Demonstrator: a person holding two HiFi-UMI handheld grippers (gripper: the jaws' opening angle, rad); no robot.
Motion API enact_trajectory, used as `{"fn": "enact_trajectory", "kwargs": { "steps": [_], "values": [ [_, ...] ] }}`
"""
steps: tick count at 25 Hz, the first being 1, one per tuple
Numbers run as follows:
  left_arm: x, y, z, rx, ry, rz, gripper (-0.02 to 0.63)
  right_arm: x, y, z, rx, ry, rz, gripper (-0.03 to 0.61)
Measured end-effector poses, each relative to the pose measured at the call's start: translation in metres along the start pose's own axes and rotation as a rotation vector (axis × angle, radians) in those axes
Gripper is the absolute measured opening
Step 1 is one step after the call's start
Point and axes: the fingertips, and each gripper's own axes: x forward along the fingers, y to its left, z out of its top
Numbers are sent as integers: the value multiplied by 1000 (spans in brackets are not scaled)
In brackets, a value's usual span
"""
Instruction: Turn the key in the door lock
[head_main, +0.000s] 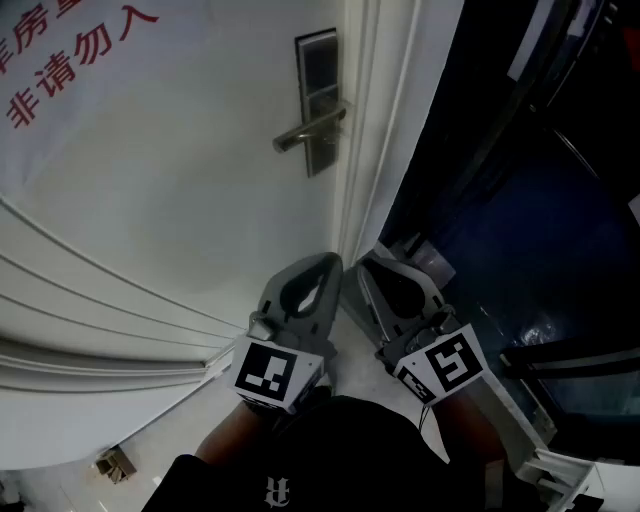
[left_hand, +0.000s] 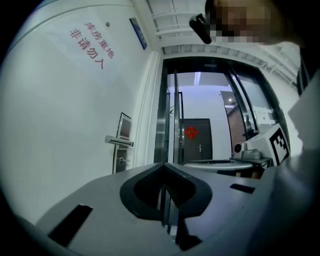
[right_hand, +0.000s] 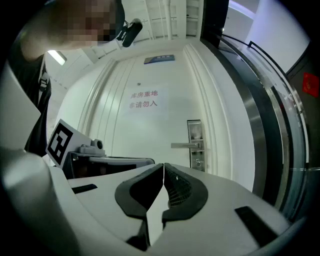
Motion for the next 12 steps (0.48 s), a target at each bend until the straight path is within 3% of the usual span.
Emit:
{"fn": "enact_trajectory", "kwargs": {
  "steps": [8, 12],
  "values": [
    [36, 61, -1, 2, 10, -18, 8, 69, -32, -8, -18, 11, -54, 17],
    [45, 80, 0, 0, 9, -20, 8, 91, -46, -10, -93, 14, -74, 17]
  ]
}}
